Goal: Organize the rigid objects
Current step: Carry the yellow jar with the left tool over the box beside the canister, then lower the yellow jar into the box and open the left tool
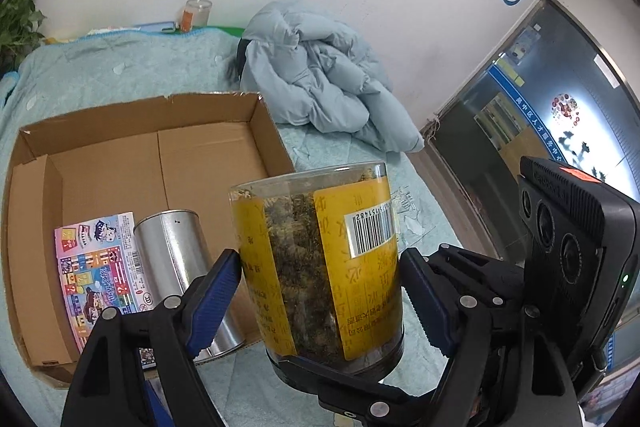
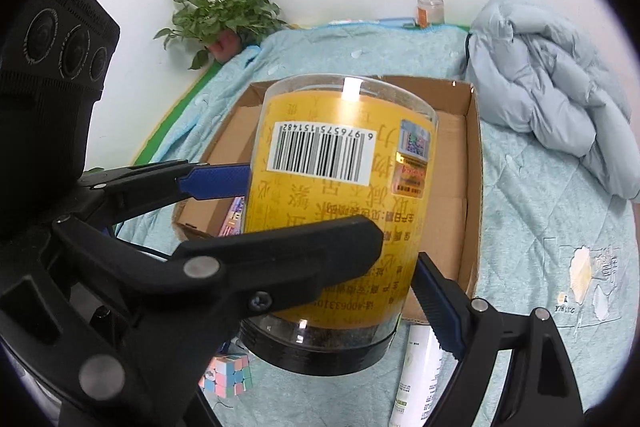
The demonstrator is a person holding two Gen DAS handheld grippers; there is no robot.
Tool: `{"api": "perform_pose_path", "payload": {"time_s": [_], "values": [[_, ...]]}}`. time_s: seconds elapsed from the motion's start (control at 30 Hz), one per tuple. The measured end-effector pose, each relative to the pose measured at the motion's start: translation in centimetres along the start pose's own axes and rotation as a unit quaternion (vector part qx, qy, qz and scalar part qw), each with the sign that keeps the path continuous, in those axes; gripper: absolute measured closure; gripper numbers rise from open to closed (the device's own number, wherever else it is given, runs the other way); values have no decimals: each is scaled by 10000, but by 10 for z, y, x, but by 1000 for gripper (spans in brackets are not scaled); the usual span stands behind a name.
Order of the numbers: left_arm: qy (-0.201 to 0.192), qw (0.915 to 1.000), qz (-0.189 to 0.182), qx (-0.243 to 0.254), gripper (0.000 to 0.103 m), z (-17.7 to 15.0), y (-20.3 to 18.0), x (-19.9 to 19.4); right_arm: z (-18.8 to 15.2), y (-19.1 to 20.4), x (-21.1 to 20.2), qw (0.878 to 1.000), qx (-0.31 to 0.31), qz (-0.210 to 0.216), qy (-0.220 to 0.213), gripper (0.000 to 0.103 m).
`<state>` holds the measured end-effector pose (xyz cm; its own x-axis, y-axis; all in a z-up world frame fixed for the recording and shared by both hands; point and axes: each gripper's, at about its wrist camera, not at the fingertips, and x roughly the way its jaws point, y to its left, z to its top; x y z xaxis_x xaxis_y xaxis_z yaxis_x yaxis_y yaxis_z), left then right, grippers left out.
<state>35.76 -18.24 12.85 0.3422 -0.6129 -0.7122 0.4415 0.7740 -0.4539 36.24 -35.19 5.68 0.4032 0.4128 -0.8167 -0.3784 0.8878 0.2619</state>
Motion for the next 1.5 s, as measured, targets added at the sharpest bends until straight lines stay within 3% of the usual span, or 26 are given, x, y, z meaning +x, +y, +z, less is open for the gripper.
{"api": "perform_pose_path", "payload": {"time_s": [0.5, 0.73, 0.93, 1.13, 1.27, 1.3, 1.33, 1.4, 1.5], "values": [[753, 9951, 108, -638, 26, -30, 51, 101, -13, -37, 80, 9955, 234, 30, 919, 16], [1074, 9902, 136, -884, 28, -38, 70, 132, -21, -44, 113, 9915, 253, -52, 1272, 16], [1105, 9907, 350, -714, 31, -35, 69, 139, -22, -54, 121, 9892, 523, 43, 1370, 16], [995, 9919, 385, -697, 32, -38, 70, 131, -27, -60, 123, 9864, 744, 87, 1466, 15], [791, 9944, 483, -510, 32, -46, 64, 107, -30, -57, 102, 9906, 600, 168, 1215, 15], [680, 9954, 467, -489, 32, -49, 64, 96, -30, -56, 97, 9918, 554, 157, 1142, 18], [573, 9959, 494, -488, 32, -52, 65, 85, -30, -55, 93, 9931, 470, 109, 1070, 29], [227, 9966, 634, -485, 31, -61, 69, 58, -33, -53, 95, 9933, 317, -201, 1089, 41], [-355, 9923, 1138, -342, 30, -79, 69, 16, -38, -51, 94, 9942, 352, -326, 959, 43]]}}
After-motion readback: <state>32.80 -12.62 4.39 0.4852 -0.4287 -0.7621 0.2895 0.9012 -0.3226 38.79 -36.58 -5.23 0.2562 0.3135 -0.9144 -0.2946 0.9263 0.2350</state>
